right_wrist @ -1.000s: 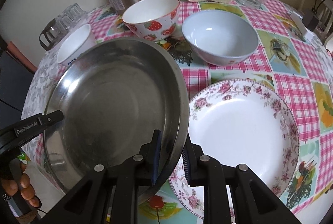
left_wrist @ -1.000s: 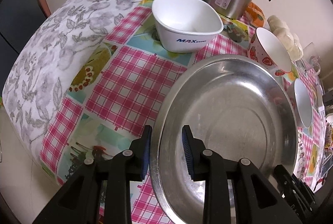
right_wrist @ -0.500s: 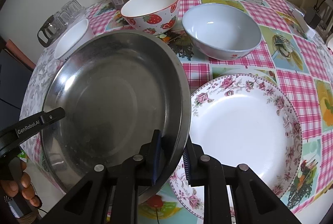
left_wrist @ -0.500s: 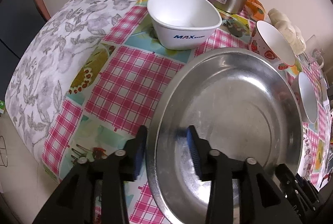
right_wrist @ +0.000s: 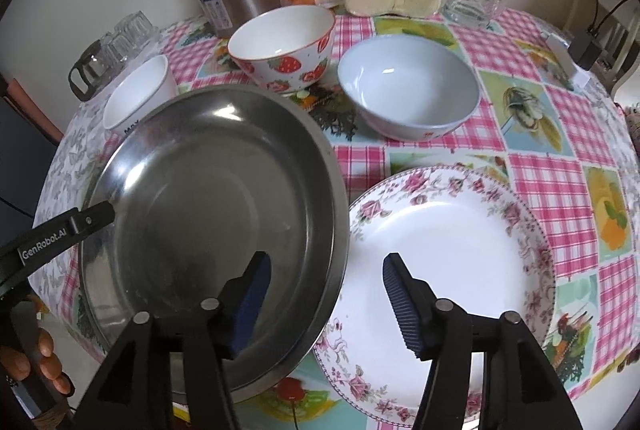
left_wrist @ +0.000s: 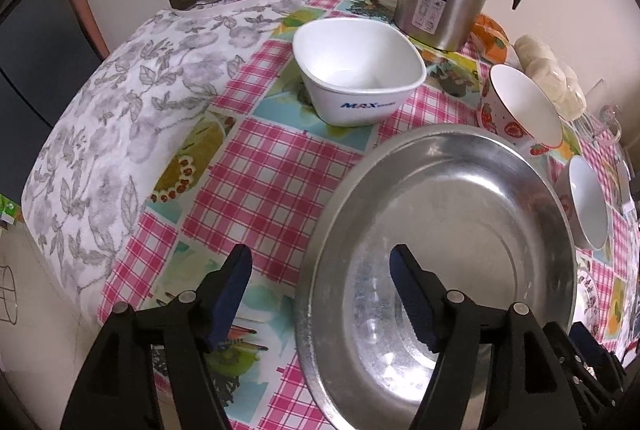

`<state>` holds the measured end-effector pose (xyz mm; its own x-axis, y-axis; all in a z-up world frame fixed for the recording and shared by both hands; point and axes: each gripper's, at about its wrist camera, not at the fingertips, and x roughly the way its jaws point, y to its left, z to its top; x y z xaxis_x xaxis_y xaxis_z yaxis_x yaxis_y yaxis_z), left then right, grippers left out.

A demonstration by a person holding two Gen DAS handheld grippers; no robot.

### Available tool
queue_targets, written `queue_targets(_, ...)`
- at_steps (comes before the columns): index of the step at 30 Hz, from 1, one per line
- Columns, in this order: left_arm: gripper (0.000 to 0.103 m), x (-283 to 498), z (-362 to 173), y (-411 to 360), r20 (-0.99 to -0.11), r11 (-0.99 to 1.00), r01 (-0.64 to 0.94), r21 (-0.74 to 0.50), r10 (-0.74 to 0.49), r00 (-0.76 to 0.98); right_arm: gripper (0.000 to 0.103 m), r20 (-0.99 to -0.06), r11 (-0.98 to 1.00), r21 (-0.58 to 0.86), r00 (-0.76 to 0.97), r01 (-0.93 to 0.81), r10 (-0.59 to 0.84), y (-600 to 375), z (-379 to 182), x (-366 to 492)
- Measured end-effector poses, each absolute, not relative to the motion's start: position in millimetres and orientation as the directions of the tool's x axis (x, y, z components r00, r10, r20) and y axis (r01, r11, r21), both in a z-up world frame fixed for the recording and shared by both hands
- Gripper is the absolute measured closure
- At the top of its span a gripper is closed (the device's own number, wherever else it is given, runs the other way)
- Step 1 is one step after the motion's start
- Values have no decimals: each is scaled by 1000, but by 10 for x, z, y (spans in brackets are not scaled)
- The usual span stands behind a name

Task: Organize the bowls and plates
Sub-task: 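Lower the basin onto the square white plate and open both grippers, then move both grippers to the rim of the floral-rimmed white plate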

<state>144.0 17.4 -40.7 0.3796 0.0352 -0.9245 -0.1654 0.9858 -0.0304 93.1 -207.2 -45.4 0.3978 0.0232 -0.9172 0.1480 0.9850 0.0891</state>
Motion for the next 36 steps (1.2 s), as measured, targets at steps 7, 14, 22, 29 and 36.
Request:
queue_targets(7,18,1436,-324,238,-905,980,-195,-23,62,420,20,-902,982,115,430,149,41,-2107,-378,918)
queue_targets(14,18,1415,-273,291,-893,972,-235,-32,77,444,3,-888,969,142,458,203,34,-2264,-328,893)
queue_targets(22,6,1387,-221,176,-879,976,-216,-32,75,470,0,-870,946,184,493,268,29,-2594,-247,814)
queue_targets(29,6,1316,-77,-75,-853,986,-154,-64,26,522,0,-860,904,237,510,356,25,-3037,-229,705)
queue_targets(36,6,1184,58,-573,-819,994,-2,-112,-91,566,0,-846,845,285,533,452,1,-3554,-239,498)
